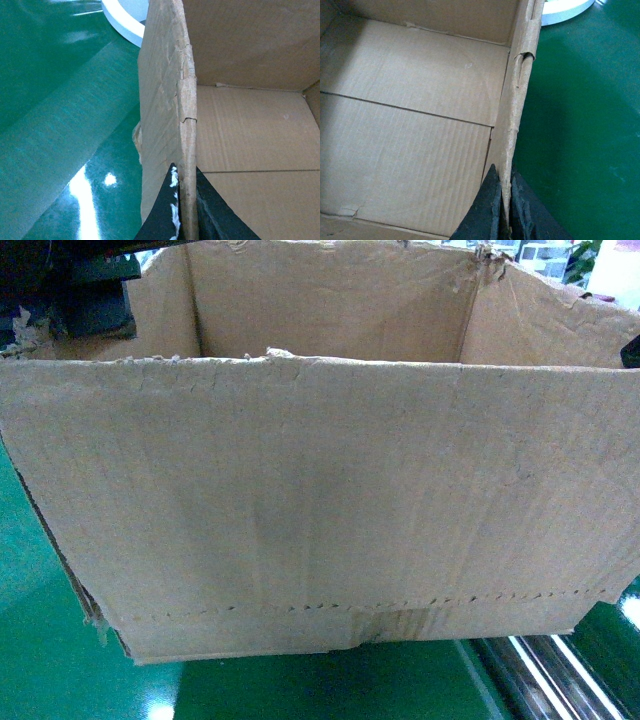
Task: Sort boxes to right shelf from conveyor
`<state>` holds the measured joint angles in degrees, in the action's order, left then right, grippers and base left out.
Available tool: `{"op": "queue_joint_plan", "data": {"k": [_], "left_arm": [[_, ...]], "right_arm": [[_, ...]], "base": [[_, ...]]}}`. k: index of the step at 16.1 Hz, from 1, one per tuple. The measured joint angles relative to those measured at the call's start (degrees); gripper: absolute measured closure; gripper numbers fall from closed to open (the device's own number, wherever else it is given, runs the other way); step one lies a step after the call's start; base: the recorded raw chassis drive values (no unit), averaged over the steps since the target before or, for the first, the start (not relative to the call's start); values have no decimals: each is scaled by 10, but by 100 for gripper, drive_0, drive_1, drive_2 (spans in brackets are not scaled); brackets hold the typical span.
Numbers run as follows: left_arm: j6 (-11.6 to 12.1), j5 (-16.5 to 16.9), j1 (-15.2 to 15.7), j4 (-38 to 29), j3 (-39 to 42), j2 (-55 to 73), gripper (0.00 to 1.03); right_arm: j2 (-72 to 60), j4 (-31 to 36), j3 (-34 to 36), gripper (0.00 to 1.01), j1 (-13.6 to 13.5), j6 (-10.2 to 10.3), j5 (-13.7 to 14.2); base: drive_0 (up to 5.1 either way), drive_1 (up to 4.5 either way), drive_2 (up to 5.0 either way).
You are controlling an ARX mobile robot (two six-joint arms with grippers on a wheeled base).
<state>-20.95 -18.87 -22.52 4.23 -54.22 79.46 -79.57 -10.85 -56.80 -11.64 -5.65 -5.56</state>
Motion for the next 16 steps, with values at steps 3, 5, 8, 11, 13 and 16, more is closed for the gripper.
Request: {"op": "queue_joint_plan", "data": {"k": [3,5,8,11,13,16], "left_arm": [[0,-3,0,0,0,-1,101],[0,-3,0,0,0,-1,101],[0,-3,0,0,0,-1,101],[0,-3,0,0,0,-1,101],[0,-3,0,0,0,-1,101],[0,-3,0,1,0,-1,101]], "right_arm": [[0,1,0,99,-3,0,0],[0,1,0,99,-3,0,0],[0,1,0,99,-3,0,0],[0,0,0,99,-3,0,1],[0,1,0,99,-3,0,1],[0,-1,0,99,-3,0,1]], "base": [[-122,-122,-122],[-183,-183,-183],[-183,-183,-183],[-183,-183,-183],[-183,-183,-183],[-183,-183,-183]]}}
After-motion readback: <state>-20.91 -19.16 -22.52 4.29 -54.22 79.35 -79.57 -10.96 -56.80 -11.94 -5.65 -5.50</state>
